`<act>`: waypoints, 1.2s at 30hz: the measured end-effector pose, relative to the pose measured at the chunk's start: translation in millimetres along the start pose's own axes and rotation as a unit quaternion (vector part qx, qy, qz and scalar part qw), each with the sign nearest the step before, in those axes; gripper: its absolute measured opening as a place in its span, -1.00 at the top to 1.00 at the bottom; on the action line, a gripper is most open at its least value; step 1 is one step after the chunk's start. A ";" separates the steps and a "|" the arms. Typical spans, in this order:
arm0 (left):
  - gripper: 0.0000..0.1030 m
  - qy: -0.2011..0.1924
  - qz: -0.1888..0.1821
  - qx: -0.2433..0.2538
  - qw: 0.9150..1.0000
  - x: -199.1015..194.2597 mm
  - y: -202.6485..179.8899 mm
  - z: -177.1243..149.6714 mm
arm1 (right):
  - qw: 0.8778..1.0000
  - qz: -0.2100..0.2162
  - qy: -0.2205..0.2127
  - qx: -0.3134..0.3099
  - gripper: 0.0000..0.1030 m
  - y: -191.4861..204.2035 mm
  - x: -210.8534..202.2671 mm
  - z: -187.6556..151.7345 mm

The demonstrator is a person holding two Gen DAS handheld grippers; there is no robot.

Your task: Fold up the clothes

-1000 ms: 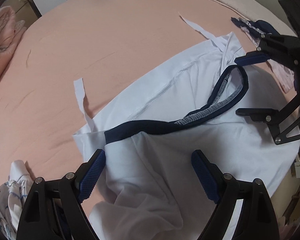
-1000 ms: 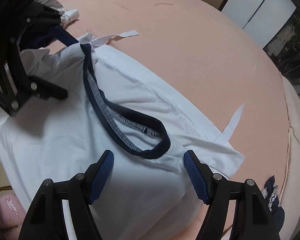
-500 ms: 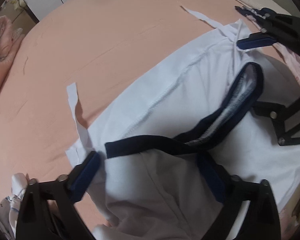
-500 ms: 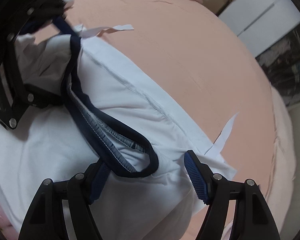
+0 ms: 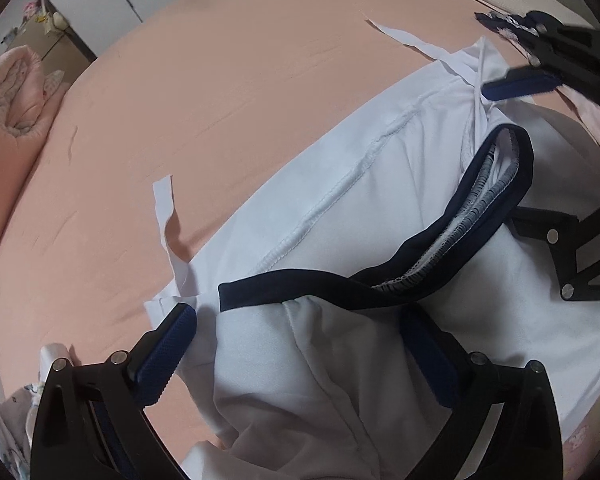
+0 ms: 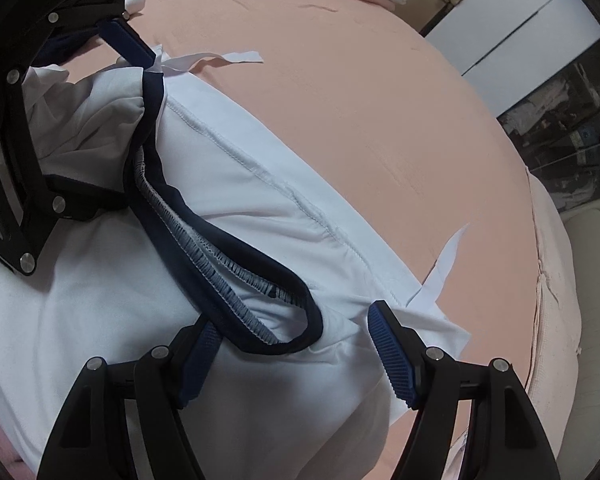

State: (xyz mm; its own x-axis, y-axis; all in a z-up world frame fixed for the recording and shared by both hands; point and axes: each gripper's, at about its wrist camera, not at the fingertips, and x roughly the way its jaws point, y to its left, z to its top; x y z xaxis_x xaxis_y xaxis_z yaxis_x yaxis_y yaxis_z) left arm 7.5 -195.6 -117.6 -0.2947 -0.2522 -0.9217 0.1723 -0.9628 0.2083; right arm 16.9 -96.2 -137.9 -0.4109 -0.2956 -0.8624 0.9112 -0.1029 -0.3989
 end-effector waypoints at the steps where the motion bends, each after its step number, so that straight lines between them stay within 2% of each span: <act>1: -1.00 -0.004 0.003 -0.003 1.000 -0.8 -1.0 -1.3 | 1.000 0.000 -0.002 -0.001 -0.29 2.0 -0.1 -0.5; 5: -1.00 -0.020 0.018 -0.007 1.000 -4.8 -7.2 -5.3 | 1.000 -0.005 -0.009 -0.008 -0.04 10.9 -1.9 -4.9; 8: -1.00 -0.027 0.028 -0.008 0.999 -7.0 -12.0 -6.4 | 0.999 -0.015 -0.006 -0.034 0.38 24.9 -1.2 -6.8; 9: -1.00 -0.029 0.030 -0.008 0.999 -7.8 -13.1 -6.5 | 0.999 -0.016 -0.006 -0.045 0.69 34.0 -2.8 -8.0; 10: -1.00 -0.031 0.033 -0.007 0.999 -8.6 -14.6 -6.6 | 0.998 -0.016 -0.005 -0.056 0.77 43.3 -4.6 -9.3; 13: -1.00 -0.036 0.044 -0.001 0.998 -11.4 -20.1 -6.4 | 0.991 -0.079 -0.003 -0.110 0.77 68.9 -2.2 -9.3; 15: -1.00 -0.040 0.056 0.010 0.998 -15.2 -30.5 -7.1 | 0.987 -0.094 -0.006 -0.128 0.77 75.3 -1.4 -10.3; 20: -0.98 -0.065 0.091 0.058 0.992 -26.5 -55.6 -9.6 | 0.994 -0.057 -0.014 -0.089 0.77 62.9 -0.3 -2.5; 23: -0.91 -0.083 0.095 0.064 0.990 -31.6 -67.5 -13.0 | 0.994 -0.060 -0.026 -0.089 0.77 63.3 -2.2 -2.0; 24: -0.79 -0.089 0.092 0.064 0.990 -34.6 -72.4 -15.5 | 0.994 -0.064 -0.029 -0.089 0.77 64.6 -1.5 -2.8; 26: -0.42 -0.099 0.077 0.064 0.990 -41.1 -67.4 -39.3 | 0.993 -0.070 -0.035 -0.090 0.77 63.8 -6.3 -7.3; 28: 0.33 -0.102 0.065 0.060 0.991 -45.0 -71.4 -45.3 | 0.992 -0.068 -0.041 -0.094 0.77 65.0 -7.7 -10.4; 30: 0.48 -0.103 0.059 0.053 0.992 -36.7 -64.4 -44.8 | 0.993 -0.055 -0.051 -0.095 0.77 60.2 -7.6 -12.3; 33: 0.52 -0.101 0.057 0.049 0.992 -34.3 -65.8 -39.4 | 0.994 -0.030 -0.061 -0.080 0.77 52.3 -6.2 -11.6; 36: 0.53 -0.095 0.033 0.031 0.994 -37.3 -60.0 -37.2 | 0.996 -0.004 -0.066 -0.056 0.76 47.3 -4.2 -5.0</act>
State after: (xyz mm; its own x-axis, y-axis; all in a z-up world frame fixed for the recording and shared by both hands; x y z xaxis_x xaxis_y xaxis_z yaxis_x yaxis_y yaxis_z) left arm 43.2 -124.8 -107.9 -0.4570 -0.3238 -0.8284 0.1405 -0.9460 0.2923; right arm 61.6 -95.1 -154.8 -0.4037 -0.4182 -0.8137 0.8960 -0.0010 -0.4440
